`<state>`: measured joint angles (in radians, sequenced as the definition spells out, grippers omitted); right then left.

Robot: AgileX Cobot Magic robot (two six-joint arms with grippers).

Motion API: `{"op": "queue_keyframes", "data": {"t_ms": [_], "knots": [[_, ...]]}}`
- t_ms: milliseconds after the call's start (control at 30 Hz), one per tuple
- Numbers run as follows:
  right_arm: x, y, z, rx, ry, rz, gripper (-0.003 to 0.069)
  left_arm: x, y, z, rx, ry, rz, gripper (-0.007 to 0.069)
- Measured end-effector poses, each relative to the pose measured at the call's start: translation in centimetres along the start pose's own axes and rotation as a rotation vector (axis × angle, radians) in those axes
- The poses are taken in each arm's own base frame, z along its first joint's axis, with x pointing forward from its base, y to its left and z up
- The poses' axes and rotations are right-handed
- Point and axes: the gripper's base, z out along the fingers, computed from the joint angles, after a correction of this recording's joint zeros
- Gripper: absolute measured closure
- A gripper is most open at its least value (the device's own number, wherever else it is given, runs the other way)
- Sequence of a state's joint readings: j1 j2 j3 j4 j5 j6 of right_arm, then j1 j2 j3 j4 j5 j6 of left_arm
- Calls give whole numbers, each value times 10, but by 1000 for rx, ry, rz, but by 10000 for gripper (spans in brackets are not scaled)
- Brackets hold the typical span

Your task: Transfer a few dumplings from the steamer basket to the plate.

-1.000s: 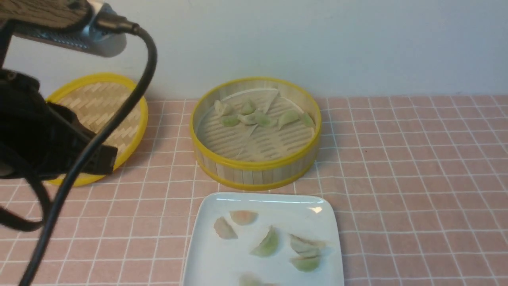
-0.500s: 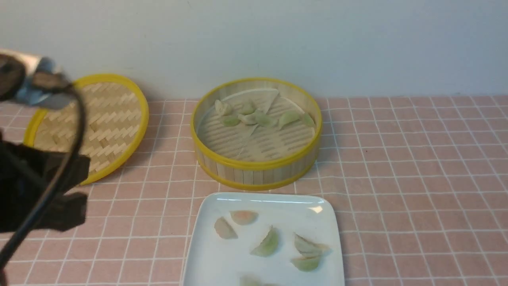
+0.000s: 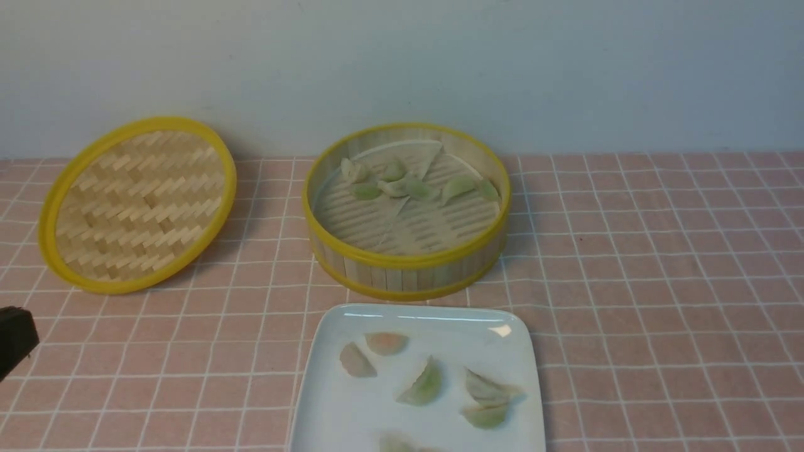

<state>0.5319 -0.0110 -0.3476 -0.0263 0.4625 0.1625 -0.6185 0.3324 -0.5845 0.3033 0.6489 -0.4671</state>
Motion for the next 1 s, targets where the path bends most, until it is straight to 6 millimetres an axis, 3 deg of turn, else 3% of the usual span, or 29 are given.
{"op": "queue_keyframes", "data": {"t_ms": [367, 533, 567, 800, 867, 1000], "knots": [[0, 0, 0, 0, 2, 1, 673, 13, 4, 3, -22, -32, 62, 631], [0, 0, 0, 1, 4, 1, 673, 47, 14, 3, -134, -119, 99, 631], [0, 0, 0, 1, 4, 1, 673, 66, 19, 5, -199, -151, 122, 631], [1, 0, 0, 2, 11, 1, 673, 137, 38, 26, -364, -64, 77, 631], [1, 0, 0, 2, 12, 1, 673, 149, 41, 31, -367, -26, 63, 631], [1, 0, 0, 2, 15, 1, 673, 153, 41, 31, -363, -4, 50, 631]]}}
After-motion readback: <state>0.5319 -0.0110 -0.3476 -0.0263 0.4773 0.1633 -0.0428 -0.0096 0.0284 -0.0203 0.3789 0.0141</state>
